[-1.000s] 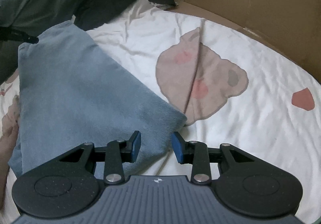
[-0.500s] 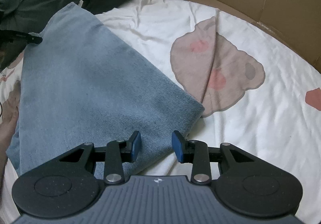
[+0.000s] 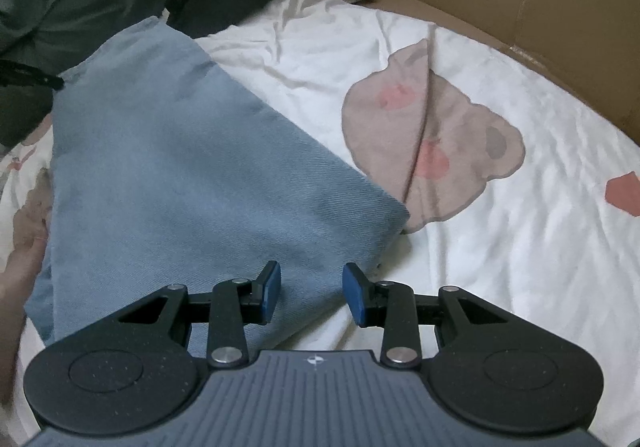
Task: Fold clothes
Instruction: 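Pinch the pants edge with the left tool and smooth it flat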
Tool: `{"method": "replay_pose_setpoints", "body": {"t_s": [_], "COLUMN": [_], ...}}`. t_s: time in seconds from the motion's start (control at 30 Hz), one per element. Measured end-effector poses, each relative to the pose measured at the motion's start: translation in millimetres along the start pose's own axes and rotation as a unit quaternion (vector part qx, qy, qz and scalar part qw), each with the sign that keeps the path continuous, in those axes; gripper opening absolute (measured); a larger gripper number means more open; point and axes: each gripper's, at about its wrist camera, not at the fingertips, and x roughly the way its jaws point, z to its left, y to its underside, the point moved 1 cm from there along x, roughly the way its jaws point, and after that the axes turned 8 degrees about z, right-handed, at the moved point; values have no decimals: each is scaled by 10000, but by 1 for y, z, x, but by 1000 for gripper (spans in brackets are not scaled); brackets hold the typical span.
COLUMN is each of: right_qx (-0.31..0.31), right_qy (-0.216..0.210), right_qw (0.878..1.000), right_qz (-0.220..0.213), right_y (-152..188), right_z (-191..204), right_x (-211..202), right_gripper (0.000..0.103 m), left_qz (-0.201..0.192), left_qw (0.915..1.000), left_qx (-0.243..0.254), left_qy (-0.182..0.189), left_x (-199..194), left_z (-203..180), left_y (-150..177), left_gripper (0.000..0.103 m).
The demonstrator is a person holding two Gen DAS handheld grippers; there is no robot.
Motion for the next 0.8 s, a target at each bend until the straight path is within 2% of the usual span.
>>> {"method": "replay_pose_setpoints", "body": {"t_s": [0.27,0.37,0.47,0.57,0.6,0.7,0.8], "right_qx": [58,207,475,641,645,655,661], "right_qy": [65,-27,-235,-356,-381,-458,-513], "right_qw": [9999,9997,9985,9972,9970,9966,9962], "right_qz": [123,117,131,175,184,214,235], "right_y": [0,1,3,6,7,8,10], "right_z": [2,-1,-9,-13,-13,-12,-11], "right_x": [3,1,-2,-2,-2,-1,-1], "right_gripper": [42,43,43,42,42,43,43], "left_qz": [158,156,-100,-320,-374,-358,-261], "left_qw": [9998,9999,9999,9992,9984,9944,9928], "left_qx": [-3,-47,-76,122,252,584,653], "left_qy": [81,2,44,192,347,802,966], "left_x": [26,16,-3,-13,-15,-9,5], "left_z": [5,2,-4,-19,-27,-52,-67], "left_y": [8,5,0,-9,-13,-21,-27], "left_gripper": [3,3,5,7,11,13,13]}}
